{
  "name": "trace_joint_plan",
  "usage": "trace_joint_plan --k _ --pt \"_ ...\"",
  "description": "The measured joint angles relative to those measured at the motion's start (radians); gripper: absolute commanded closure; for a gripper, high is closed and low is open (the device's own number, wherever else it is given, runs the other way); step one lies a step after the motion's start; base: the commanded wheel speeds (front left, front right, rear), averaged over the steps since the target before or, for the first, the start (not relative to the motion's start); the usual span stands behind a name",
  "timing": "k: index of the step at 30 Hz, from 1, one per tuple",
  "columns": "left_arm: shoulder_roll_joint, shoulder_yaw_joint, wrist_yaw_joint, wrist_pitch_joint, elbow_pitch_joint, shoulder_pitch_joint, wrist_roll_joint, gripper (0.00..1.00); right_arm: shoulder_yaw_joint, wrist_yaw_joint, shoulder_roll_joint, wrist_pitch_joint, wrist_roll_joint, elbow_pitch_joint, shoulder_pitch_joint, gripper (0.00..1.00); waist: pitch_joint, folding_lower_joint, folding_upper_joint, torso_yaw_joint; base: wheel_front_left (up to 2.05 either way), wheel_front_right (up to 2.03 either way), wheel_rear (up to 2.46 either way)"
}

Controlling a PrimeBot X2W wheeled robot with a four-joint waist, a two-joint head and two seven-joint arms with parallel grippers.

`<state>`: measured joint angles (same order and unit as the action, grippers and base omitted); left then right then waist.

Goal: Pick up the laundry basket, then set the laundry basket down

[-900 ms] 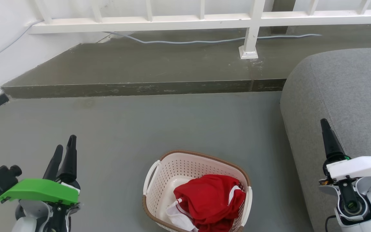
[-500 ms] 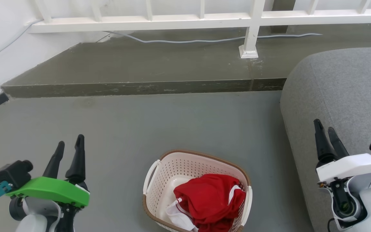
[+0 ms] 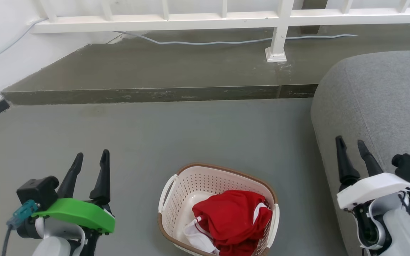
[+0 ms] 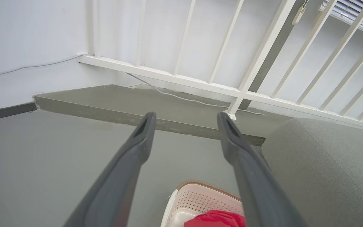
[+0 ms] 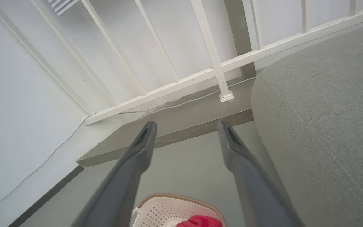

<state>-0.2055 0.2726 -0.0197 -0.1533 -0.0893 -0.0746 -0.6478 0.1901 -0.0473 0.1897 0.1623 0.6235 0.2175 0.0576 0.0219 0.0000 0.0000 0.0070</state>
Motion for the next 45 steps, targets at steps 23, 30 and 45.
trace_joint_plan --k 23,30,45 --pt "-0.034 0.1 -0.059 -0.053 0.003 0.0 0.263 0.0 0.076 -0.062 0.0 0.078 -0.285 0.044 0.0 0.0 0.013 0.0 0.0 0.012 0.0 0.0 0.0" --pt "-0.034 0.108 -0.061 -0.059 0.003 0.0 0.287 0.0 0.077 -0.068 -0.002 0.085 -0.307 0.053 0.0 0.0 0.017 0.0 0.0 0.012 0.0 0.0 0.0" --pt "-0.033 0.108 -0.062 -0.057 0.0 0.0 0.287 0.0 0.074 -0.069 -0.01 0.085 -0.307 0.064 0.0 0.0 0.028 0.0 0.0 0.013 0.0 0.0 0.0"
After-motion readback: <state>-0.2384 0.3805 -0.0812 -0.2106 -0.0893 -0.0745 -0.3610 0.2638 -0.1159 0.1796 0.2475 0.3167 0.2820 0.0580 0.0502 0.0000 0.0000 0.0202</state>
